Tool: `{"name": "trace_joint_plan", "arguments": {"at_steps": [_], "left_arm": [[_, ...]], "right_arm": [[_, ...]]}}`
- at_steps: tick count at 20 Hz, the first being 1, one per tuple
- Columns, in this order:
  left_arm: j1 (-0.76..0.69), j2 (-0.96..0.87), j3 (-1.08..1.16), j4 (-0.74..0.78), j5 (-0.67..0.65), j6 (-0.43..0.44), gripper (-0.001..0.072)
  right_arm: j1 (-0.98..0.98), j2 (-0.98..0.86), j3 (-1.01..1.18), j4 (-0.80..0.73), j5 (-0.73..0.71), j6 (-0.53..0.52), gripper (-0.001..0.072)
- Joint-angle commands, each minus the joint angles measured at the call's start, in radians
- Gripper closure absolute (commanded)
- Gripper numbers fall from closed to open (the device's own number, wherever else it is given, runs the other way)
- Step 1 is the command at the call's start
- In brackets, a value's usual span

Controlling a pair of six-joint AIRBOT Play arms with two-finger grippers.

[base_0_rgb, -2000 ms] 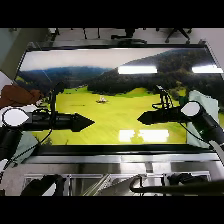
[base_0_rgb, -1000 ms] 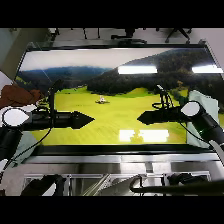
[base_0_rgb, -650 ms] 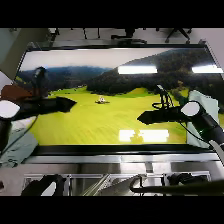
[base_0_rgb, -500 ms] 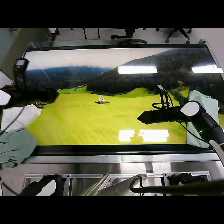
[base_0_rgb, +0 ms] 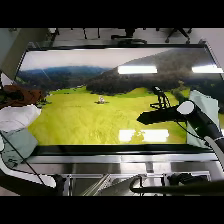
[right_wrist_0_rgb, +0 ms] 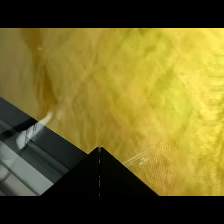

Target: Fold the shirts.

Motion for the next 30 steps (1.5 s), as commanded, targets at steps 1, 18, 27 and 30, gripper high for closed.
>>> {"name": "trace_joint_plan", "arguments": {"at_steps": [1, 18, 27, 30], "left_arm": [[0.034, -0.18, 0.136, 0.02, -0.022, -0.005, 0.0003], [0.01, -0.072, 0.37, -0.687, -0.154, -0.019, 0.0694], [-0.343, 0.396, 0.197, -0.842, -0.443, -0.043, 0.0694], [-0.536, 0.486, -0.055, -0.841, -0.38, -0.05, 0.0694]], "right_arm": [[0.001, -0.023, 0.0, 0.002, -0.03, 0.0, 0.0692], [0.001, -0.032, 0.0, 0.002, -0.052, 0.0, 0.0693], [0.0, 0.016, 0.001, 0.001, -0.011, 0.0, 0.0684], [0.0, 0.055, 0.001, 0.001, 0.0, 0.0, 0.0683]]}}
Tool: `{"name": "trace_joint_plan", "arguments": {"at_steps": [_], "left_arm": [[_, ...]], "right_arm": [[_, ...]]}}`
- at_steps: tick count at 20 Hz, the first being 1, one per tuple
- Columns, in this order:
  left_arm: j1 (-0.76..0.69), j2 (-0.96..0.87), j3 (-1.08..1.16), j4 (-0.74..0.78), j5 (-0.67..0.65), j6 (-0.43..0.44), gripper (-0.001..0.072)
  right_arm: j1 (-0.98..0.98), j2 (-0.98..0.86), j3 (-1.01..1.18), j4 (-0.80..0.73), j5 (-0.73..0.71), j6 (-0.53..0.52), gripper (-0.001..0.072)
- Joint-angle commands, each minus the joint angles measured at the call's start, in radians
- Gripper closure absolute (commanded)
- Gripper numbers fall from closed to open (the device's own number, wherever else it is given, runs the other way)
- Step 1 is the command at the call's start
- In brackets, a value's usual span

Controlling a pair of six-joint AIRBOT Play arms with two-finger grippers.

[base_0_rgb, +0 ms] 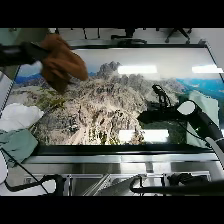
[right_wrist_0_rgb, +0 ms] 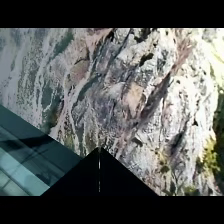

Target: Fold the shirts.

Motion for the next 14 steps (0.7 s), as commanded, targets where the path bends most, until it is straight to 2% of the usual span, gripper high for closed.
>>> {"name": "trace_joint_plan", "arguments": {"at_steps": [1, 3, 5, 7, 8, 9, 10, 12, 14], "left_arm": [[-0.226, 0.108, -0.274, -0.013, 0.058, -0.01, 0.0694], [-0.364, 0.109, -0.436, 0.084, 0.186, -0.012, 0.0694], [-0.489, 0.103, -0.591, 0.23, 0.366, -0.074, 0.0693], [-0.575, 0.064, -0.695, 0.28, 0.485, -0.127, 0.0694], [-0.603, 0.038, -0.729, 0.279, 0.506, -0.149, 0.064], [-0.619, 0.015, -0.745, 0.267, 0.504, -0.164, 0.0359], [-0.619, -0.003, -0.741, 0.246, 0.471, -0.179, 0.0011], [-0.562, -0.014, -0.668, 0.203, 0.322, -0.193, 0.0003], [-0.459, 0.004, -0.558, 0.208, 0.096, -0.193, 0.0003]], "right_arm": [[0.0, 0.036, 0.001, 0.0, 0.021, 0.001, 0.0683], [0.0, 0.041, 0.001, 0.0, 0.037, 0.013, 0.0683], [0.0, 0.045, 0.001, 0.001, 0.051, 0.044, 0.0684], [0.0, 0.043, 0.001, 0.0, 0.053, 0.056, 0.0683], [0.0, 0.044, 0.001, 0.001, 0.06, 0.064, 0.0667], [0.0, 0.045, 0.001, 0.001, 0.073, 0.08, 0.0486], [0.0, 0.045, 0.001, 0.001, 0.084, 0.082, 0.0316], [0.0, 0.045, 0.004, 0.002, 0.108, 0.081, 0.0304], [0.001, 0.044, 0.004, 0.005, 0.166, 0.08, 0.0291]]}}
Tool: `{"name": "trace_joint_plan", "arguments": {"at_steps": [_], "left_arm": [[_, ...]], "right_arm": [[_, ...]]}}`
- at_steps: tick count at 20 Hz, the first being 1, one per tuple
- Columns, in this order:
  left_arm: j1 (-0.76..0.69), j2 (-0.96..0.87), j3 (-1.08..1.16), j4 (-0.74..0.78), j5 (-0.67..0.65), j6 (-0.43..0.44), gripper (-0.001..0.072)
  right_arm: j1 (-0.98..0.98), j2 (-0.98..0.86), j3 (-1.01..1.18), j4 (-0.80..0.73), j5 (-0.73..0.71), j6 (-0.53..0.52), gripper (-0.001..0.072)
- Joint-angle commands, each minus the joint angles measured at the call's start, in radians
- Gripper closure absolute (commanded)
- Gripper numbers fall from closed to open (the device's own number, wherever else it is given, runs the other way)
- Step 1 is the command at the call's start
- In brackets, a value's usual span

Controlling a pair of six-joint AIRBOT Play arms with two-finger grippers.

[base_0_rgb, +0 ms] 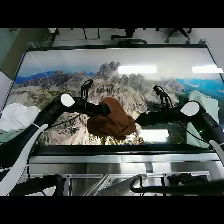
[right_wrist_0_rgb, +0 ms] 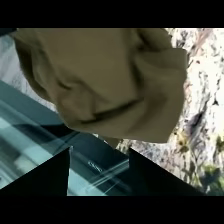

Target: Fold the shirts.

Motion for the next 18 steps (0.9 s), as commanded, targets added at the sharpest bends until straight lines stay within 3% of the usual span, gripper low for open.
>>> {"name": "trace_joint_plan", "arguments": {"at_steps": [1, 2, 5, 9, 13, 16, 18], "left_arm": [[0.122, 0.014, 0.11, 0.001, -0.318, -0.026, 0.0003], [0.172, 0.039, 0.119, 0.011, -0.406, -0.026, 0.0004], [0.272, 0.153, -0.01, 0.108, -0.473, -0.026, 0.0003], [0.292, 0.292, -0.365, 0.093, -0.267, -0.013, 0.0003], [0.202, 0.276, -0.552, 0.057, -0.011, 0.003, 0.0003], [0.134, 0.172, -0.533, -0.043, 0.121, 0.049, 0.0003], [0.092, 0.09, -0.466, -0.058, 0.158, 0.062, 0.0004]], "right_arm": [[0.001, -0.004, -0.001, 0.002, 0.098, 0.007, 0.0211], [0.001, -0.008, -0.009, -0.002, 0.11, 0.007, 0.0116], [0.001, -0.014, -0.071, -0.006, 0.092, -0.004, 0.011], [0.001, -0.064, -0.127, -0.027, 0.004, -0.008, 0.0112], [0.001, -0.17, -0.127, -0.011, -0.115, -0.04, 0.0116], [0.001, -0.253, -0.127, 0.101, -0.164, -0.14, 0.0173], [0.001, -0.293, -0.127, 0.204, -0.186, -0.216, 0.0286]]}}
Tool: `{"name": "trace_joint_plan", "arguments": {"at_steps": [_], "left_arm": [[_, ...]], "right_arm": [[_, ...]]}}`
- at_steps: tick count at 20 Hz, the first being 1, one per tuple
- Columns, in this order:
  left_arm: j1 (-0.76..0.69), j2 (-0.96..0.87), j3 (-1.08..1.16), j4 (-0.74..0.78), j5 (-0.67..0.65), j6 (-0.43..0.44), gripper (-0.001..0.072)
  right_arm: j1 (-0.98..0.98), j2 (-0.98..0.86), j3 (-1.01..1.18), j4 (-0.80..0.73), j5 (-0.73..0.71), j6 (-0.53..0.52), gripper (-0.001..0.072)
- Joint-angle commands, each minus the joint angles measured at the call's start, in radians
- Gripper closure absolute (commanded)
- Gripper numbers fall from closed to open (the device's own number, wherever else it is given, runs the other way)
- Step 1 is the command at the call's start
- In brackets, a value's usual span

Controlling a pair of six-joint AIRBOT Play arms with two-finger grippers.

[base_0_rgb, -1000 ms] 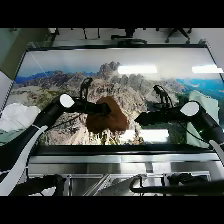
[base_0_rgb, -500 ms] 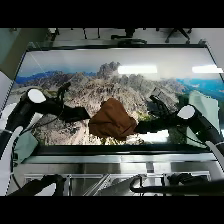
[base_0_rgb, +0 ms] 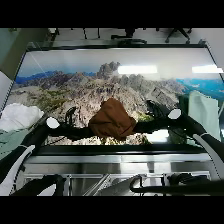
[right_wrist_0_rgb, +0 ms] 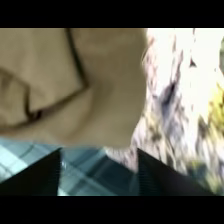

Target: Fold the shirts.

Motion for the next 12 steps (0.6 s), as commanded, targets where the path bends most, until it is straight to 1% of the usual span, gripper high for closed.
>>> {"name": "trace_joint_plan", "arguments": {"at_steps": [1, 2, 3, 4, 5, 6, 9, 12], "left_arm": [[-0.067, -0.127, 0.074, -0.047, 0.116, 0.03, 0.0004], [-0.069, -0.161, 0.108, -0.046, 0.107, 0.03, 0.0007], [-0.069, -0.191, 0.143, -0.045, 0.091, 0.031, 0.0171], [-0.065, -0.215, 0.174, -0.036, 0.066, 0.037, 0.038], [-0.056, -0.237, 0.205, -0.013, 0.026, 0.043, 0.0596], [-0.047, -0.249, 0.231, 0.013, -0.012, 0.05, 0.0692], [-0.012, -0.248, 0.289, 0.065, -0.119, 0.053, 0.0693], [0.021, -0.179, 0.314, 0.067, -0.167, 0.06, 0.0693]], "right_arm": [[0.001, -0.078, -0.001, 0.155, -0.061, -0.118, 0.0291], [0.001, -0.092, 0.0, 0.171, -0.064, -0.118, 0.0305], [0.001, -0.1, 0.0, 0.171, -0.063, -0.119, 0.0474], [0.001, -0.103, 0.0, 0.172, -0.063, -0.137, 0.065], [0.001, -0.103, 0.0, 0.171, -0.063, -0.143, 0.0693], [-0.001, -0.103, 0.0, 0.171, -0.063, -0.143, 0.0693], [-0.016, -0.094, 0.006, 0.171, -0.059, -0.143, 0.0693], [-0.023, -0.073, 0.059, 0.173, -0.023, -0.143, 0.0694]]}}
